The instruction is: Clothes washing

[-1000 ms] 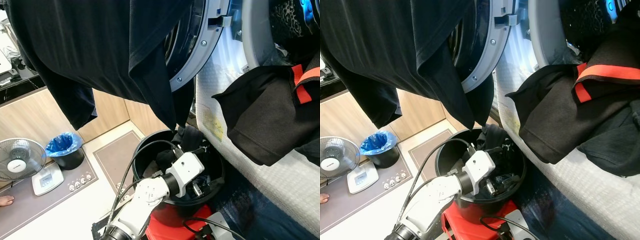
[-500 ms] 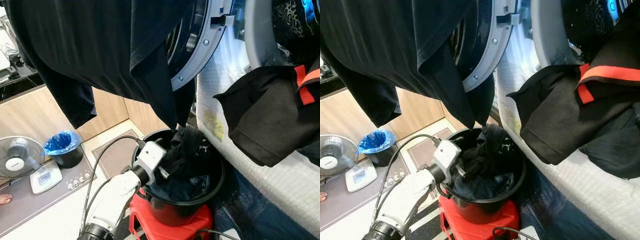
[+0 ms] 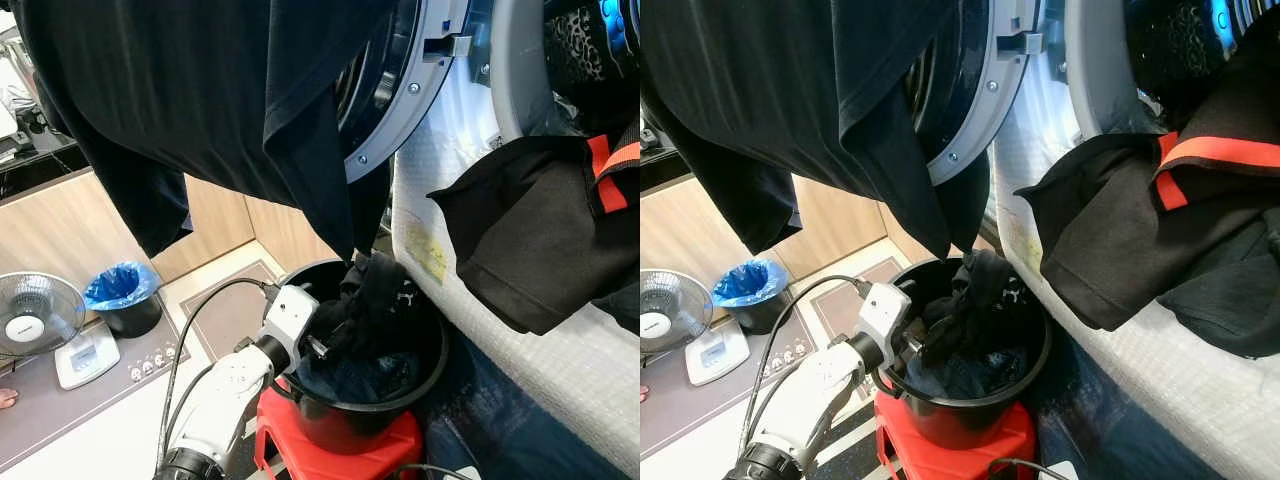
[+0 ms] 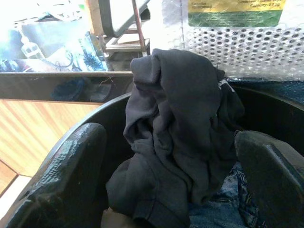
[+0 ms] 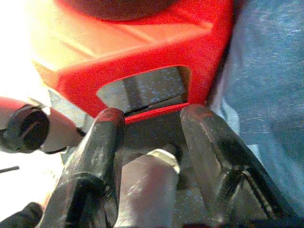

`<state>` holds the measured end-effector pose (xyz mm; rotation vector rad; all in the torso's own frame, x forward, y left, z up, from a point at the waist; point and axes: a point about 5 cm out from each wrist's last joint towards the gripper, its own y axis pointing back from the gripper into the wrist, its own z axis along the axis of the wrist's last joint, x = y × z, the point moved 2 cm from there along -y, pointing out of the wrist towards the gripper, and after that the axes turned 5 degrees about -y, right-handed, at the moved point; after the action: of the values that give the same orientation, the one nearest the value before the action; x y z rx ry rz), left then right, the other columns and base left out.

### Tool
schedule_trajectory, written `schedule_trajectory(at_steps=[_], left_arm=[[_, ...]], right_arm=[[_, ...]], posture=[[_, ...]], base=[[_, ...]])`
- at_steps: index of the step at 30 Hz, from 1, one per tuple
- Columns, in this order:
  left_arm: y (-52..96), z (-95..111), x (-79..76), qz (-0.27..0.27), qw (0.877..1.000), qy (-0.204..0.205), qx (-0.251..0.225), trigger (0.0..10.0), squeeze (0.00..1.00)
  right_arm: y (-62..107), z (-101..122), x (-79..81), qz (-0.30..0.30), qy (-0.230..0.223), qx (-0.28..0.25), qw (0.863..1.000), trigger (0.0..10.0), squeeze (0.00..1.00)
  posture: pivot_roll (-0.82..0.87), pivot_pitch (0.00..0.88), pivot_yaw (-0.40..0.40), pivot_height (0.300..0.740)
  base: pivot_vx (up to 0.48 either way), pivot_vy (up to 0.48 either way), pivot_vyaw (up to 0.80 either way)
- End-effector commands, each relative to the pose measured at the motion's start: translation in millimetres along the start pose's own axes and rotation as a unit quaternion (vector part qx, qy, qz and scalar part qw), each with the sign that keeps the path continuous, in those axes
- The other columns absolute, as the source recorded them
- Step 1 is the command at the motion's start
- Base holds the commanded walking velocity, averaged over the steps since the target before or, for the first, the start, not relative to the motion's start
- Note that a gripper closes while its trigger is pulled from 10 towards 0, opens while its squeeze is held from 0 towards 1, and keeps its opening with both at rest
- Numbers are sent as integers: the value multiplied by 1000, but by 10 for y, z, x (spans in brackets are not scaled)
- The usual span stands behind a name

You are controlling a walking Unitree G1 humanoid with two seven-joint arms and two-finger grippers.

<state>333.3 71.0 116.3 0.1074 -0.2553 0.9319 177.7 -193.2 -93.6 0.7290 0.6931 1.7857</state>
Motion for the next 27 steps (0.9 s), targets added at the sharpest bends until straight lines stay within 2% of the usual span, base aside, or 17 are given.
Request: schedule_trajectory(at_steps=[1, 9, 14, 20, 27], left_arm=[[25, -39, 79, 8, 1000, 10, 6, 10000, 0], [-4, -37, 234, 12, 1000, 14, 11, 10000, 0], [-22, -36, 278, 9, 1000, 17, 16, 10000, 0], [-38, -46, 339, 7, 999, 23, 29, 10000, 0], [-24, -78, 449, -8, 999, 14, 46, 10000, 0]], right_arm=[[9, -73, 61, 13, -6, 4, 1000, 10000, 27], [53, -169, 54, 14, -9, 11, 1000, 10000, 20], [80, -198, 37, 11, -16, 7, 1000, 10000, 24], [130, -249, 51, 13, -28, -12, 999, 10000, 24], [243, -408, 143, 24, -39, -31, 998, 10000, 24]], posture=[[-29, 80, 66, 740], [-34, 93, 73, 740], [-36, 115, 77, 740], [-43, 189, 92, 740], [-54, 279, 104, 740]], base=[[0, 0, 0], [0, 0, 0], [0, 0, 0], [0, 0, 0], [0, 0, 0]])
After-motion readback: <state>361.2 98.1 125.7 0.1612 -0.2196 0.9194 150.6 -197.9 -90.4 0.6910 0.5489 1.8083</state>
